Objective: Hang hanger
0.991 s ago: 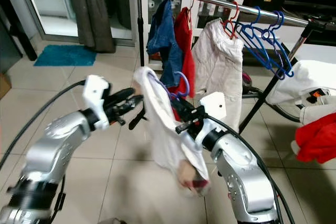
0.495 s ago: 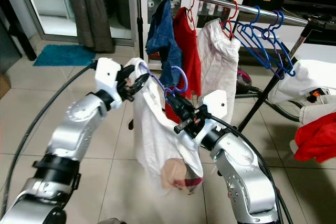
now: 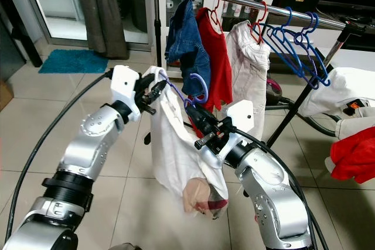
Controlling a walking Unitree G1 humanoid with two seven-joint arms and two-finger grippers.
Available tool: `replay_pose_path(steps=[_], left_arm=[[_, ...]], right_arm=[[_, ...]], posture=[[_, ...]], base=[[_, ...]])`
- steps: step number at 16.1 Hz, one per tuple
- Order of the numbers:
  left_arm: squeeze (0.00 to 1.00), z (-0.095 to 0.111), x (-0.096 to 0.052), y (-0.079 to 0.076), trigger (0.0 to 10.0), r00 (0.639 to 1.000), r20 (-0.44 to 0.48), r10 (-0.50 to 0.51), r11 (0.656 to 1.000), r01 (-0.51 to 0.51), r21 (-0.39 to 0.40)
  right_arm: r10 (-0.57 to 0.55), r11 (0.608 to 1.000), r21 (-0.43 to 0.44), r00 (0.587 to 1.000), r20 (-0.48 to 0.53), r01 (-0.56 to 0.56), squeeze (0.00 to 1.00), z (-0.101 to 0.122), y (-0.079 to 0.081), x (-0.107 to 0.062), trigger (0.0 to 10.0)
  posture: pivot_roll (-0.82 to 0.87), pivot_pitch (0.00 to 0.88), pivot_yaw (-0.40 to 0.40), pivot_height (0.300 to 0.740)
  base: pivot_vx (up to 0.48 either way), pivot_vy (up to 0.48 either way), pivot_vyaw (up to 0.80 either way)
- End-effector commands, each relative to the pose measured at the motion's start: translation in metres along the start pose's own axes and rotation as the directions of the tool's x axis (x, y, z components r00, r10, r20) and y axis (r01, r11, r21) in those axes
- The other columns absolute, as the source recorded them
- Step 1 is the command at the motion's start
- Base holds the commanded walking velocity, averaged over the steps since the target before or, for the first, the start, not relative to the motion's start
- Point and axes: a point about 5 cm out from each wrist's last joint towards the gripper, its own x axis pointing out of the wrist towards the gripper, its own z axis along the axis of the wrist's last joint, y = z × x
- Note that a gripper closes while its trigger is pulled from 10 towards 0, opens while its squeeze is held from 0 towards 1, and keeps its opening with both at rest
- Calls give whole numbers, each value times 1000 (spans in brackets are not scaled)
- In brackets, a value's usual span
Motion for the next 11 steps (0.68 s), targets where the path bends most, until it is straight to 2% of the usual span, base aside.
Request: replay_pose_path(steps=[1, 5, 9, 11], left_arm=[[0, -2, 1, -2, 0, 1000, -6, -1, 1000, 1, 12], [0, -2, 1, 3, 0, 1000, -17, 19, 1000, -19, -1], [0, 2, 0, 6, 0, 1000, 7, 27, 999, -27, -18], [0, 7, -1, 3, 0, 999, 39, -2, 1000, 3, -23]], right_arm=[[8, 1000, -15, 1000, 24, -7, 0, 5, -2, 1, 10000], [21, 1000, -15, 1000, 22, -20, 0, 6, -1, 2, 10000], [23, 1000, -13, 1000, 16, -23, 0, 5, 0, 2, 10000], [17, 1000, -13, 1000, 12, -17, 0, 4, -1, 2, 10000]], posture=[[18, 0, -25, 740], [16, 0, -24, 740], [18, 0, -25, 740], [17, 0, -25, 740]], base=[[0, 0, 0], [0, 0, 0], [0, 0, 0], [0, 0, 0]])
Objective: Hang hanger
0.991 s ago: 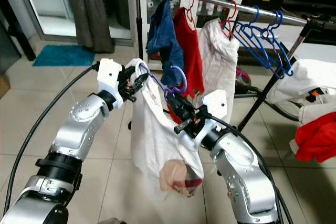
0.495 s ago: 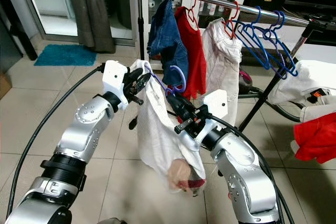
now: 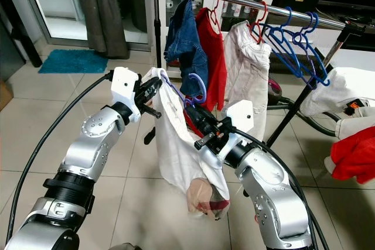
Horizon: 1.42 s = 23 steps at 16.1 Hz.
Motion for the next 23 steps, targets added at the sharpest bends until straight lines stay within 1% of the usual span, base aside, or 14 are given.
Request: replay_pose_path(steps=[1, 5, 9, 10, 11, 12, 14, 16, 17, 18, 19, 20, 22, 23], left_arm=[[0, 8, 0, -4, 0, 998, 42, -39, 999, 39, 4], [0, 13, -8, -17, 0, 992, 47, -120, 992, 117, 45], [0, 13, -12, -16, 0, 991, 29, -127, 990, 125, 70], [0, 10, -13, -10, 1647, 997, -3, -78, 992, 78, 103], [0, 8, -13, -9, 10000, 997, -21, -75, 993, 77, 87], [1000, 5, -16, -4, 10000, 996, -50, -68, 994, 72, 84], [1000, 9, -20, 8, 10000, 998, -56, -28, 995, 33, 89], [1000, 19, -25, 12, 10000, 996, -24, -89, 994, 90, 61], [0, 29, -31, 12, 10000, 987, 8, -163, 986, 163, 23], [0, 32, -33, 11, 10000, 982, 17, -190, 982, 190, 13], [0, 36, -43, 7, 10000, 969, 16, -248, 968, 248, -24], [0, 35, -51, 5, 10000, 968, 4, -252, 967, 252, -33], [0, 15, -70, 13, 10000, 991, -115, -62, 998, 62, -3], [0, 4, -79, 15, 10000, 988, -157, 0, 1000, 2, 13]], right_arm=[[3, 1000, -10, 1000, 11, -3, 0, 4, -2, 2, 10000], [-28, 1000, -9, 999, -15, 28, 0, 0, -6, 0, 10000], [-25, 1000, -13, 999, -34, 25, 0, -2, -7, 1, 10000], [-24, 1000, -15, 999, -37, 23, 0, -2, -6, 1, 10000], [-23, 1000, -15, 999, -37, 23, 0, -2, -7, 1, 10000], [-23, 1000, -17, 999, -38, 23, 0, -3, -7, 1, 10000], [-26, 1000, -18, 999, -42, 26, 0, -3, -8, 0, 10000], [-25, 1000, -19, 998, -59, 24, 0, -5, -8, -1, 10000], [-27, 999, -23, 996, -85, 26, 0, -8, -9, -2, 10000], [-31, 999, -24, 995, -98, 29, 0, -9, -9, -2, 10000], [-74, 997, -28, 987, -143, 71, 0, -15, -13, -2, 10000], [-126, 992, -39, 977, -175, 121, 0, -20, -18, -3, 10000], [-314, 949, -46, 922, -229, 312, 0, -30, -34, -9, 10000], [-355, 934, -55, 901, -251, 353, 0, -34, -36, -13, 10000]], posture=[[18, 0, -23, 740], [17, 0, -19, 740], [20, 0, -23, 740], [20, 0, -23, 740], [19, 0, -22, 740], [18, 0, -21, 740], [17, 0, -21, 740], [18, 0, -24, 740], [23, 0, -30, 740], [23, 0, -30, 740], [27, 0, -30, 740], [27, 0, -23, 740], [33, 0, -15, 740], [37, 0, -16, 740]], base=[[0, 0, 0], [0, 0, 0], [0, 0, 0], [0, 0, 0], [0, 0, 0], [0, 0, 0], [0, 0, 0], [0, 0, 0], [0, 0, 0], [0, 0, 0], [0, 0, 0], [0, 0, 0], [0, 0, 0], [0, 0, 0]])
